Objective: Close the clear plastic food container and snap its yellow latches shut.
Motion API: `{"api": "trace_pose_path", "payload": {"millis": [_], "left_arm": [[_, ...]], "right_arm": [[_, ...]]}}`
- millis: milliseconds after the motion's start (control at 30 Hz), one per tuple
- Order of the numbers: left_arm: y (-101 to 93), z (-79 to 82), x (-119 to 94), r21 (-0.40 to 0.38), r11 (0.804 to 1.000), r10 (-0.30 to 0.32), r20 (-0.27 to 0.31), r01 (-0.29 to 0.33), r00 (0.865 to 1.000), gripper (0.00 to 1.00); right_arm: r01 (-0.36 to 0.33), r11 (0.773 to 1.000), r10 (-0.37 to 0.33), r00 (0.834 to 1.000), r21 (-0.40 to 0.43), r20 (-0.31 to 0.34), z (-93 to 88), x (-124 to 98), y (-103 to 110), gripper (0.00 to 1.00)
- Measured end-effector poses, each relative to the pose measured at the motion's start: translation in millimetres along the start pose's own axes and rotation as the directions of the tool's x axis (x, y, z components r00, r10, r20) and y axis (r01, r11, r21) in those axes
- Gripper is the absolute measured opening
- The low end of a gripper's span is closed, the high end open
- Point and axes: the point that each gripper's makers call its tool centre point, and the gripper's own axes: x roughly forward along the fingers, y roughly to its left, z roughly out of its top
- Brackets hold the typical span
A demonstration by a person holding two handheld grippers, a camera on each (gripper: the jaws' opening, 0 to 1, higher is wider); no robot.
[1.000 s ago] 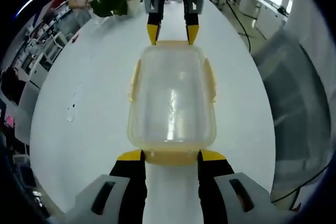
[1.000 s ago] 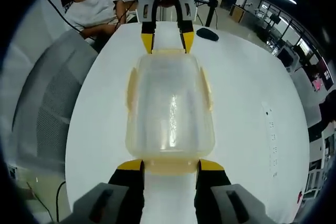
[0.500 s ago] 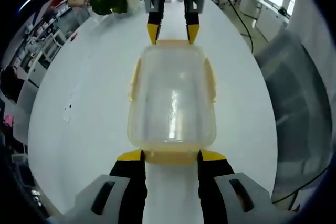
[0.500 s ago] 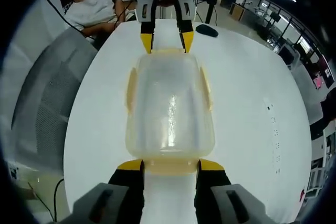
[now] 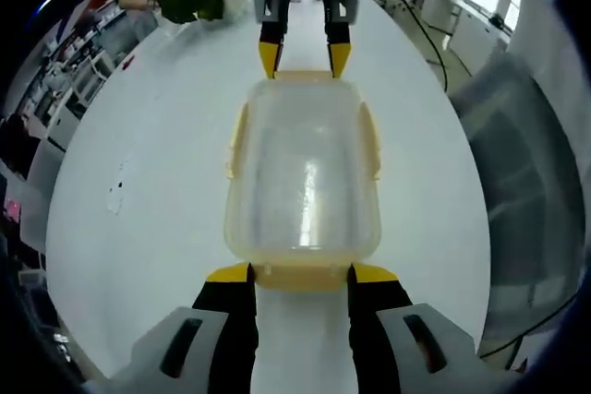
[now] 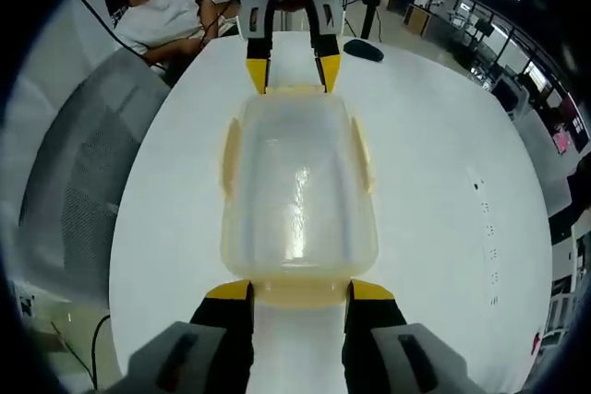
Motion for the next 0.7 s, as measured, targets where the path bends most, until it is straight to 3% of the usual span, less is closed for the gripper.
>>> {"api": "trace_pose_path", "payload": {"millis": [700], "left_arm": [[-0.9, -1.2, 5.2, 0.001, 1.0, -0.008, 0.008, 0.008, 1.0, 0.36]], "right_arm": [[-0.009, 1.0, 0.009, 1.0, 0.0, 0.007, -3.0, 3.9, -0.9, 0.36]]}}
